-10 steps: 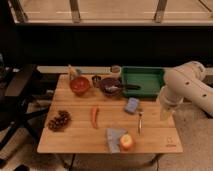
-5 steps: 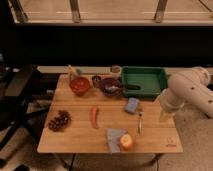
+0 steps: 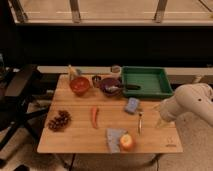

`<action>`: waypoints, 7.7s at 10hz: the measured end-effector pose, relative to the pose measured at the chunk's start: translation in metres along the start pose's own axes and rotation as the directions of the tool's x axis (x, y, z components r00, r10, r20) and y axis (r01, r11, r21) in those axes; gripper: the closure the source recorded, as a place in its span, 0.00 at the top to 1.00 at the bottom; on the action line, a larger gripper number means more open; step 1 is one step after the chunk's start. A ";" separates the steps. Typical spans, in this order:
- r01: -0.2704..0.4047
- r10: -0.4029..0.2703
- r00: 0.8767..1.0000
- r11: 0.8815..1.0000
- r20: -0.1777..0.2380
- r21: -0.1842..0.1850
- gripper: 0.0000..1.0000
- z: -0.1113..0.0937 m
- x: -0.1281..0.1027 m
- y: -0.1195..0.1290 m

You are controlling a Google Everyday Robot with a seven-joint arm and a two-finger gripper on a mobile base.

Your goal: Place apple in metal cup

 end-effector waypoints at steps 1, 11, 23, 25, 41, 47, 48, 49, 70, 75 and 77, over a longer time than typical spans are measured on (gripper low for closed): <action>0.004 -0.004 1.000 1.000 0.000 0.000 0.65 0.000 -0.002 -0.001; 0.079 -0.047 0.980 0.984 0.194 -0.162 0.65 0.064 -0.046 0.024; 0.153 -0.028 0.941 0.924 0.336 -0.351 0.65 0.124 -0.078 0.072; 0.157 -0.022 0.930 0.926 0.366 -0.343 0.65 0.122 -0.085 0.072; 0.202 -0.082 0.898 0.949 0.433 -0.240 0.20 0.109 -0.115 0.056; 0.161 -0.129 0.941 0.984 0.314 -0.078 0.00 0.058 -0.093 -0.036; 0.161 -0.138 0.942 0.986 0.305 -0.049 0.00 0.051 -0.095 -0.059; 0.158 -0.142 0.943 0.987 0.300 -0.028 0.00 0.046 -0.095 -0.075; 0.396 -0.441 0.867 0.892 0.231 0.217 0.00 -0.005 -0.209 -0.268; 0.465 -0.526 0.813 0.845 0.251 0.265 0.00 0.026 -0.231 -0.325; 0.499 -0.562 0.789 0.822 0.249 0.275 0.00 0.048 -0.244 -0.351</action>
